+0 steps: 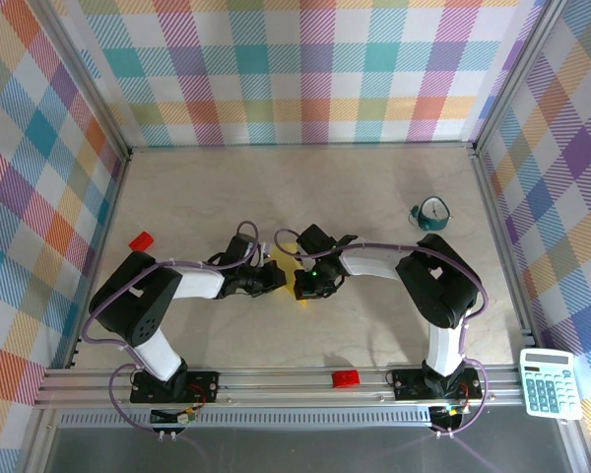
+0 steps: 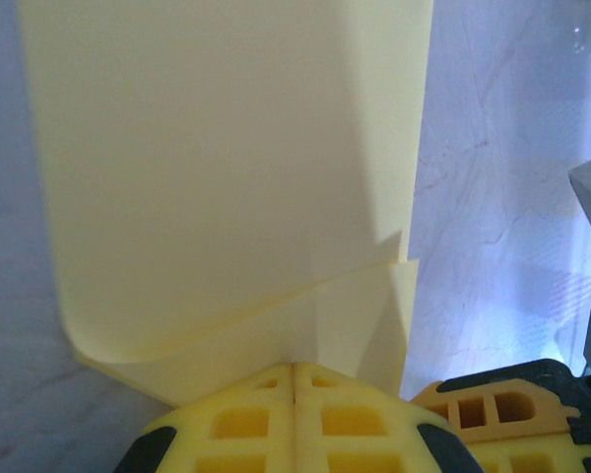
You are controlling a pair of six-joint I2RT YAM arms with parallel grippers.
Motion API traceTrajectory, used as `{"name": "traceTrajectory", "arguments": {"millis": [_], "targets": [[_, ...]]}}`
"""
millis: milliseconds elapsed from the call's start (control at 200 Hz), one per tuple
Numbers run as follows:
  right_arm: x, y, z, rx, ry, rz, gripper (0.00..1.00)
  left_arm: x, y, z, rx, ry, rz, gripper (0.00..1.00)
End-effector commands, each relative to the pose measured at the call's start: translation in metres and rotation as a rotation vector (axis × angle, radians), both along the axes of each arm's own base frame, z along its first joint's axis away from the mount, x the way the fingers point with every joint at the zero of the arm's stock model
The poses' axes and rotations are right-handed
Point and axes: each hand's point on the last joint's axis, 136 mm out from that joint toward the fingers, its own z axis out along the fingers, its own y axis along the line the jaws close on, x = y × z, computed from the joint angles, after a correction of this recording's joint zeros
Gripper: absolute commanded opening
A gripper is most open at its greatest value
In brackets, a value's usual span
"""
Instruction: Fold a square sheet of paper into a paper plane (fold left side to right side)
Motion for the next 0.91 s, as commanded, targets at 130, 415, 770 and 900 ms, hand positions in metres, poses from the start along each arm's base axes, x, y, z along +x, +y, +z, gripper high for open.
{"name": "traceTrajectory", "arguments": {"millis": [130,415,770,900], "targets": [[-0.033,-0.064,-0.061,-0.313,0.092,0.008,0.0,0.02,0.051,-0.029,0.143,0.018,0.096,0.0],[-0.032,-0.058,-0.059,-0.287,0.094,0.002,0.0,0.043,0.077,-0.027,0.138,-0.01,0.146,0.0],[-0.023,-0.047,-0.046,-0.212,0.05,-0.019,0.0,0.058,0.076,0.025,0.094,-0.135,0.112,0.0],[-0.015,-0.042,-0.041,-0.173,0.025,-0.016,0.0,0.046,0.064,0.042,0.039,-0.166,0.069,0.0]]}}
